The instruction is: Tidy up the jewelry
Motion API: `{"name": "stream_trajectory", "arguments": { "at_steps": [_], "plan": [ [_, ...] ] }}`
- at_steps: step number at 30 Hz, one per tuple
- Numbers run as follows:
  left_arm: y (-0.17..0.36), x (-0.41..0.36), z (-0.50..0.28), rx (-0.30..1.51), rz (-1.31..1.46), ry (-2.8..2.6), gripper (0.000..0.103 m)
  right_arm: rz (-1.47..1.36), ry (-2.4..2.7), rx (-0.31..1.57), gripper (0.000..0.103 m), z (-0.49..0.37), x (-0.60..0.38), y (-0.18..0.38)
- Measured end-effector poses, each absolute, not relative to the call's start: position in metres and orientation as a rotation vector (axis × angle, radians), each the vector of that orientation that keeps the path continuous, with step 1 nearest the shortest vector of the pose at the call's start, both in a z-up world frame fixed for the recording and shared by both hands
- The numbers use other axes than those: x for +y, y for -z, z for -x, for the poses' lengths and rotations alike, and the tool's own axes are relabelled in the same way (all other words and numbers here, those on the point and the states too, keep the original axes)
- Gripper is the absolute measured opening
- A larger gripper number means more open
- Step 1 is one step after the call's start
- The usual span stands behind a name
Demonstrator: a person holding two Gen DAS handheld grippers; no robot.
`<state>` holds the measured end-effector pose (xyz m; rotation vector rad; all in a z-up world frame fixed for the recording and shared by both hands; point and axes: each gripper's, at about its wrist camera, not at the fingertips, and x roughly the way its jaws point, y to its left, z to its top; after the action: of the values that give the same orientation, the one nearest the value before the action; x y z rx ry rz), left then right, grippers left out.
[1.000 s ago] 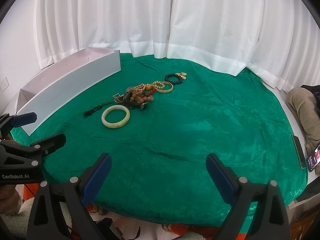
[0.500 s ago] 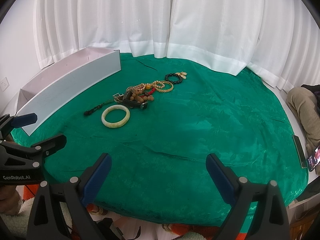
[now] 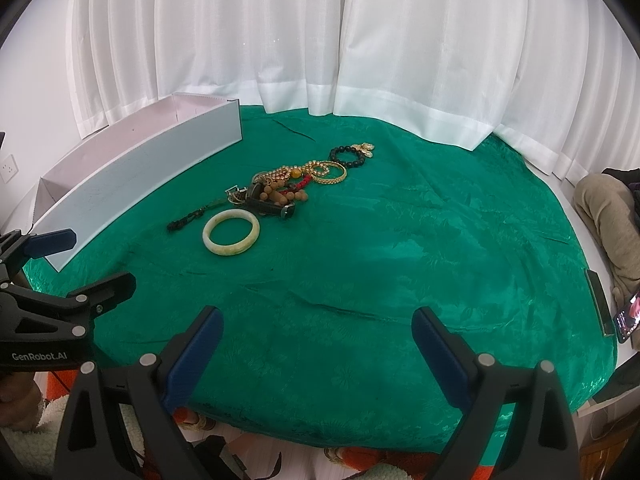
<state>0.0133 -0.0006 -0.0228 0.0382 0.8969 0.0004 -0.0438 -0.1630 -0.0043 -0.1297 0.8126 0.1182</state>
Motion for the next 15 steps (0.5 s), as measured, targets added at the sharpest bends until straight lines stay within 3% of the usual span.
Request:
{"name": "stream_trajectory", "arguments": {
  "at_steps": [15],
  "plan": [
    [0.0205, -0.0039, -0.0100, 0.878, -0.060, -0.006, 0.102, 0.129, -0.119, 0.815, 0.097, 0.0434, -0.1635, 0.0039]
  ]
}}
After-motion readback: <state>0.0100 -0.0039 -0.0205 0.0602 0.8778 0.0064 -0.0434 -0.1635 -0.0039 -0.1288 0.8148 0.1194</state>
